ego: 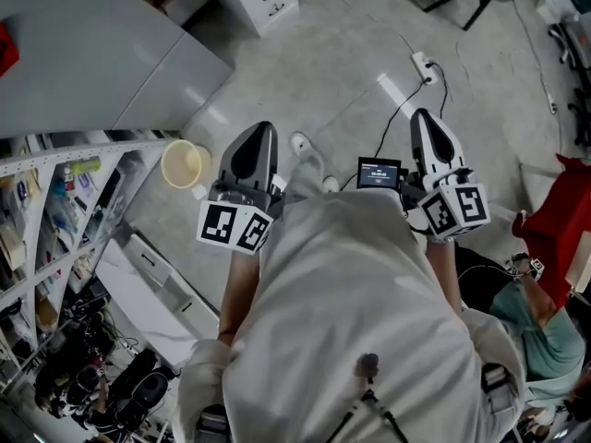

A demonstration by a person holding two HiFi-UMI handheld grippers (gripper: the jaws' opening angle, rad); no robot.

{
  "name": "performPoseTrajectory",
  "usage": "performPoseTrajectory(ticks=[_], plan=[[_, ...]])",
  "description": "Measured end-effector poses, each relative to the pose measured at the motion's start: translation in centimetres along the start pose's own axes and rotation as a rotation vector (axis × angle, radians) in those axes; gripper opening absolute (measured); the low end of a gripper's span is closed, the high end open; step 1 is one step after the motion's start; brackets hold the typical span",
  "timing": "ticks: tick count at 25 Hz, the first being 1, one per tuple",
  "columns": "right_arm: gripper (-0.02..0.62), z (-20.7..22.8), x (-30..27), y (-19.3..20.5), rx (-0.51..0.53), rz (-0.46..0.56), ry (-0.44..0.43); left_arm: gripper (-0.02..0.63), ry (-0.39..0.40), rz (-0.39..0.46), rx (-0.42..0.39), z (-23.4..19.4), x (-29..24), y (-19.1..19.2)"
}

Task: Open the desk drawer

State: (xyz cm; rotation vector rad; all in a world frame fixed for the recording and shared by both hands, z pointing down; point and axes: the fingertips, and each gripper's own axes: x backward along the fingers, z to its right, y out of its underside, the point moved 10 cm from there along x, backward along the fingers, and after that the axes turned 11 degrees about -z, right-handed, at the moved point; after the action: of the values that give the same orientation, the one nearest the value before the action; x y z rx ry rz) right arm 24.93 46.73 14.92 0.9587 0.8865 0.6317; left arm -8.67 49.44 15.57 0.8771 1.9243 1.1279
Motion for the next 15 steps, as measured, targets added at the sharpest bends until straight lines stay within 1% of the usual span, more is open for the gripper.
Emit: performPoseTrajectory(ticks=[8, 15], plan=[[0.028, 0.6, -8.8, -4.4, 0.023, -0.024, -0.002, 0.008, 0.019, 0.035, 0.007, -6.2, -6.0, -4.2], [0.028, -0.4, -14.3, -7.1, 0.034, -0.021, 0.007, 0.008, 0.036, 0.034, -0.014, -11.4, -8.7, -7.3]])
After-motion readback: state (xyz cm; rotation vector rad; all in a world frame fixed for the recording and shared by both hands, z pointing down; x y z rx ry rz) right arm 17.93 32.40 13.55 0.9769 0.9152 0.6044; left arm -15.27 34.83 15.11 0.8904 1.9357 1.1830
